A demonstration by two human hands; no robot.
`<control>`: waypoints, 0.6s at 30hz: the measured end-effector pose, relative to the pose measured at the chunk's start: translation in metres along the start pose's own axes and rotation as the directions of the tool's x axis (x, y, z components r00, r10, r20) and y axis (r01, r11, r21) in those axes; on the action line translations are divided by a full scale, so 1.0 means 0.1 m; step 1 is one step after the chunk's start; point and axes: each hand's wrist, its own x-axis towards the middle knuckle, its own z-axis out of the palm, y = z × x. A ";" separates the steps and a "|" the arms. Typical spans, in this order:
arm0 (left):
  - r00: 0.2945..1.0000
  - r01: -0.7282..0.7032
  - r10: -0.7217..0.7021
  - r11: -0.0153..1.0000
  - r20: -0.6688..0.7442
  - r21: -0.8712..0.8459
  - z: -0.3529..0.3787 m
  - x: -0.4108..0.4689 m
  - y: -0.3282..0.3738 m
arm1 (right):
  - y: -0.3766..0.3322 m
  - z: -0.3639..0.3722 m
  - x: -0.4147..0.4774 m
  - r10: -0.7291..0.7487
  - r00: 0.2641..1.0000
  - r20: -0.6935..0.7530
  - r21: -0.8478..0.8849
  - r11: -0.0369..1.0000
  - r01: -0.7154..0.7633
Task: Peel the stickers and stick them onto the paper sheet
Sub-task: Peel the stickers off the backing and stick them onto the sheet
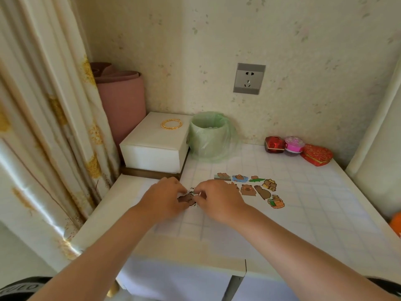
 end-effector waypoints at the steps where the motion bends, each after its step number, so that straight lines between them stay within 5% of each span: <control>1: 1.000 -0.002 0.002 1.000 -0.008 -0.009 0.00 0.00 -0.01 | -0.01 0.04 0.02 0.007 1.000 -0.004 -0.029 1.000 -0.007; 5: 0.999 0.024 -0.025 0.998 -0.029 -0.055 0.00 0.00 -0.02 | -0.03 0.14 0.09 0.065 0.998 0.011 -0.028 0.998 -0.065; 9: 0.998 0.050 -0.059 0.978 -0.037 -0.204 -0.04 -0.03 0.00 | -0.06 0.14 0.13 0.136 0.990 0.030 0.149 0.979 -0.139; 18: 0.993 0.093 -0.116 0.814 -0.003 -0.573 -0.17 0.00 0.12 | -0.05 -0.02 0.16 0.272 0.956 0.109 0.576 0.767 -0.284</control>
